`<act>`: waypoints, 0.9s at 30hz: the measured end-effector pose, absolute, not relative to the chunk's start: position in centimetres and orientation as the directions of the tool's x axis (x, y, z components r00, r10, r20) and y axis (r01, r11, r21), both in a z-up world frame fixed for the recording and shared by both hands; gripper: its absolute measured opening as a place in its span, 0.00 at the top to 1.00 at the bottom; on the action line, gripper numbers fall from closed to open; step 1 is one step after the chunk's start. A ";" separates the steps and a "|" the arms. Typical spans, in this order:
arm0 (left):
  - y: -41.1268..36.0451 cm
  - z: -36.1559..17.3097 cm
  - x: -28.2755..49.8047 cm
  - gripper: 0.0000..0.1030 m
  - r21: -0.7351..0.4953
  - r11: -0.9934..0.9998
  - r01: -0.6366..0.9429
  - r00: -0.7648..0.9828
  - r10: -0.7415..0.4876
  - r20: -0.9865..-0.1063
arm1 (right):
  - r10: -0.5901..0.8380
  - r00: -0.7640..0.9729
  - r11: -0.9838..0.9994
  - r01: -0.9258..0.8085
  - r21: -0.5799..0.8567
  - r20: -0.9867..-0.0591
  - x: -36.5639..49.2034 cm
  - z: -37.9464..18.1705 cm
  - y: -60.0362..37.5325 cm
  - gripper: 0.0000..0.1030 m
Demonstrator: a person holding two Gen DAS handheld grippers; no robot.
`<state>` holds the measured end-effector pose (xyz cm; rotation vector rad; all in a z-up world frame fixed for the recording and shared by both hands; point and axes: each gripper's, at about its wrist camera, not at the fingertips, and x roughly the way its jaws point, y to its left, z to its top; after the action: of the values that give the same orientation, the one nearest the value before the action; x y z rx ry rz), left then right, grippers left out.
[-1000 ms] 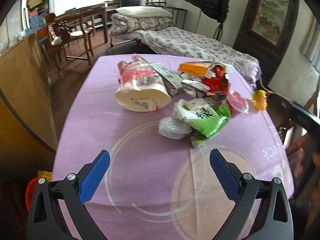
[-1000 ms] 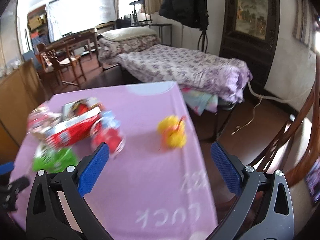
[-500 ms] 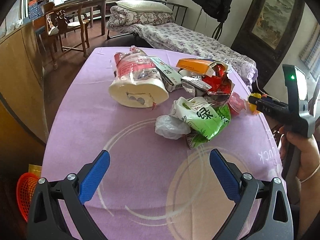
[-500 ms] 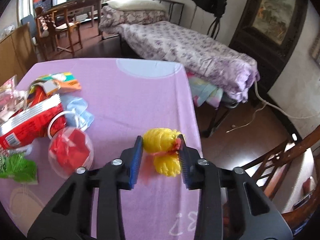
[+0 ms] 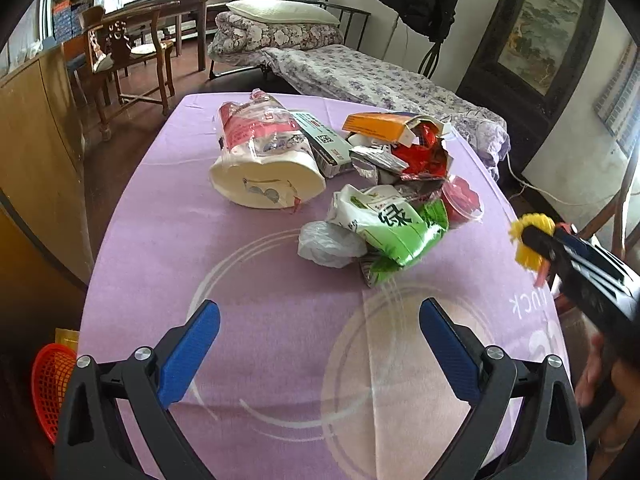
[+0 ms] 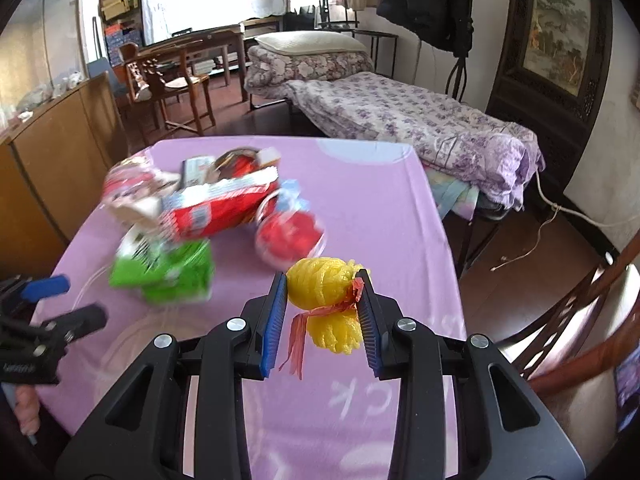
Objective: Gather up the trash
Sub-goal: 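Grasp the green tea bag with the left tool while the right tool holds the yellow toy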
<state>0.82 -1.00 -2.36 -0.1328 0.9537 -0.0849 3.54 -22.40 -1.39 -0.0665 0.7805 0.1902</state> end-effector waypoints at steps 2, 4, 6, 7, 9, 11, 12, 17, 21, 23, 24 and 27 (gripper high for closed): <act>-1.6 -2.3 0.6 0.05 -0.130 0.991 0.018 0.575 -0.116 -0.810 | 0.151 0.693 0.980 -0.201 0.011 -0.705 3.1 -1.5 -22.7 0.67; -2.4 -2.0 0.3 0.05 -0.116 0.993 0.015 0.574 -0.103 -0.812 | 0.162 0.692 0.979 -0.202 0.027 -0.703 3.0 -1.5 -23.1 0.67; -3.4 -1.6 0.2 0.05 -0.105 0.994 0.012 0.572 -0.093 -0.815 | 0.181 0.691 0.979 -0.195 0.060 -0.700 3.4 -1.6 -24.0 0.67; -3.9 -1.3 0.2 0.05 -0.096 0.995 0.011 0.573 -0.085 -0.815 | 0.192 0.690 0.978 -0.194 0.078 -0.698 3.6 -1.6 -24.3 0.67; -5.0 -0.7 0.3 0.05 -0.089 0.996 0.006 0.573 -0.076 -0.816 | 0.224 0.683 0.973 -0.195 0.122 -0.695 4.0 -1.7 -25.3 0.67; -5.7 -0.3 0.6 0.05 -0.091 0.996 -0.003 0.574 -0.073 -0.815 | 0.253 0.679 0.967 -0.194 0.164 -0.690 4.3 -1.6 -26.1 0.67; -6.2 0.0 0.8 0.05 -0.087 0.996 -0.013 0.575 -0.064 -0.816 | 0.271 0.677 0.963 -0.192 0.190 -0.685 4.3 -1.6 -26.6 0.67; -7.6 -0.3 2.1 0.05 -0.051 0.995 -0.085 0.555 0.005 -0.832 | 0.306 0.685 0.949 -0.161 0.272 -0.661 4.7 -1.4 -28.6 0.67; -7.7 -1.0 3.7 0.05 -0.075 0.982 -0.171 0.519 0.025 -0.855 | 0.313 0.684 0.942 -0.136 0.306 -0.659 5.0 -1.5 -29.6 0.67; -7.8 -1.0 4.1 0.05 -0.076 0.977 -0.200 0.520 0.040 -0.853 | 0.311 0.687 0.942 -0.131 0.309 -0.656 5.1 -1.5 -29.8 0.67; -8.1 -1.1 4.4 0.05 -0.061 0.975 -0.215 0.519 0.061 -0.853 | 0.310 0.690 0.942 -0.130 0.309 -0.654 5.2 -1.5 -29.9 0.67; -8.6 -1.4 5.2 0.05 -0.046 0.969 -0.243 0.504 0.086 -0.859 | 0.310 0.693 0.941 -0.127 0.314 -0.651 5.2 -1.4 -30.1 0.67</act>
<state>5.19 -8.57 -1.44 -0.1684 1.0246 0.1996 5.20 -30.07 -1.44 0.2537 0.7693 0.2469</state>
